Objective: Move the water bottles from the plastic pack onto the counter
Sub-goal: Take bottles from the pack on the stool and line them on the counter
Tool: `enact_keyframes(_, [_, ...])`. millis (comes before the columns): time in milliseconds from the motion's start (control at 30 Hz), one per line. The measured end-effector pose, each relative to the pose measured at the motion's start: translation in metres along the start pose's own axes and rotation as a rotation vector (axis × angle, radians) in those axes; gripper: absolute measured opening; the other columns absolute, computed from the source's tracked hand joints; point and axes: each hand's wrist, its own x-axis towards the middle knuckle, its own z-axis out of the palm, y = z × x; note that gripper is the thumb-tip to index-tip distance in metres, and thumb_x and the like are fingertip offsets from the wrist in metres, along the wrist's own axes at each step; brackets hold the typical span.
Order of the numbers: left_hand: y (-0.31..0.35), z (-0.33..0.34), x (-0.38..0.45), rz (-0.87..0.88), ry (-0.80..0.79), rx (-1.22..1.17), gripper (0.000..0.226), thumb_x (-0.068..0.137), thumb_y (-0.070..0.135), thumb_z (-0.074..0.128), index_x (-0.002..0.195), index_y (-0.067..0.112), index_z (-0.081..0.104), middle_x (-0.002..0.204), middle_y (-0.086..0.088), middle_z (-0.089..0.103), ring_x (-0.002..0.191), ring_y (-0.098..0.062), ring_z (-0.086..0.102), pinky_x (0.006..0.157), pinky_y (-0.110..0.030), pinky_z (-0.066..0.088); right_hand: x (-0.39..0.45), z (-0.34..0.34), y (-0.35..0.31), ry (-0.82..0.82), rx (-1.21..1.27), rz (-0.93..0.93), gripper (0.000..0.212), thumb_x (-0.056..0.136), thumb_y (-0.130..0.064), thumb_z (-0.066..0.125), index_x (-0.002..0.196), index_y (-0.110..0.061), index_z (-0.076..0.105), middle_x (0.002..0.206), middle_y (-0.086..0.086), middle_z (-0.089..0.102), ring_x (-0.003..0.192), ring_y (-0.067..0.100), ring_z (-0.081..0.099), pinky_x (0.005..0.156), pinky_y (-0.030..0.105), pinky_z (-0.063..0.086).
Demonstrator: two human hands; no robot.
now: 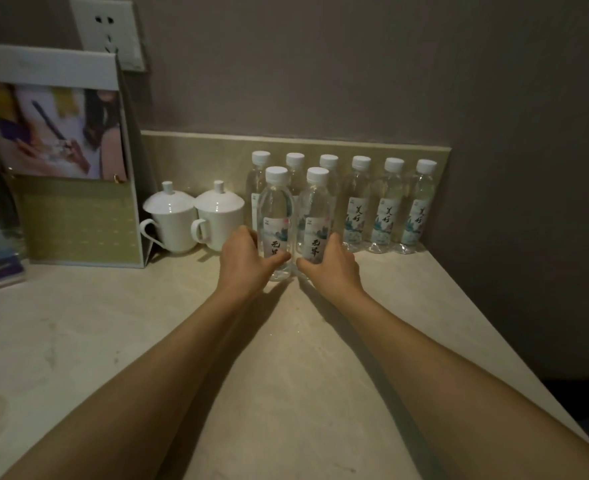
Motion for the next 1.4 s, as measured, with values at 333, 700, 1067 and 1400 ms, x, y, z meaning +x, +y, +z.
enact_keyframes(333, [0.002,0.013,0.01,-0.026,0.06,-0.005,0.047,0.078,0.037,0.081,0.11,0.009,0.06,0.108,-0.008,0.065,0.098,-0.023,0.062,0.086,-0.04,0.055,0.015,0.008,-0.006,-0.02,-0.033,0.06,0.07,0.085,-0.042,0.066,0.136,-0.009,0.031,0.136,0.012,0.043,0.119,0.036,0.05,0.095,0.053,0.047])
enact_keyframes(700, [0.0,0.019,0.021,-0.043,0.062,-0.022,0.045,0.08,0.034,0.079,0.114,0.009,0.062,0.11,-0.007,0.066,0.102,-0.021,0.063,0.09,-0.041,0.056,0.027,0.015,-0.008,0.004,-0.034,0.048,0.074,0.087,-0.042,0.065,0.142,-0.009,0.026,0.141,0.012,0.042,0.121,0.035,0.051,0.094,0.052,0.048])
enact_keyframes(1067, [-0.004,0.021,0.025,-0.019,0.068,-0.027,0.044,0.08,0.035,0.079,0.112,0.01,0.062,0.108,-0.006,0.066,0.1,-0.021,0.063,0.087,-0.039,0.056,0.031,0.019,-0.006,0.07,-0.109,0.023,0.068,0.089,-0.039,0.063,0.138,-0.005,0.032,0.136,0.014,0.046,0.114,0.033,0.055,0.082,0.037,0.046])
enact_keyframes(1400, [-0.005,0.029,0.028,0.004,0.084,-0.049,0.037,0.077,0.035,0.082,0.102,0.018,0.061,0.101,-0.002,0.065,0.093,-0.017,0.063,0.072,-0.024,0.053,0.032,0.016,-0.005,0.029,-0.088,0.023,0.074,0.088,-0.041,0.063,0.142,-0.006,0.026,0.141,0.014,0.043,0.119,0.035,0.052,0.093,0.051,0.05])
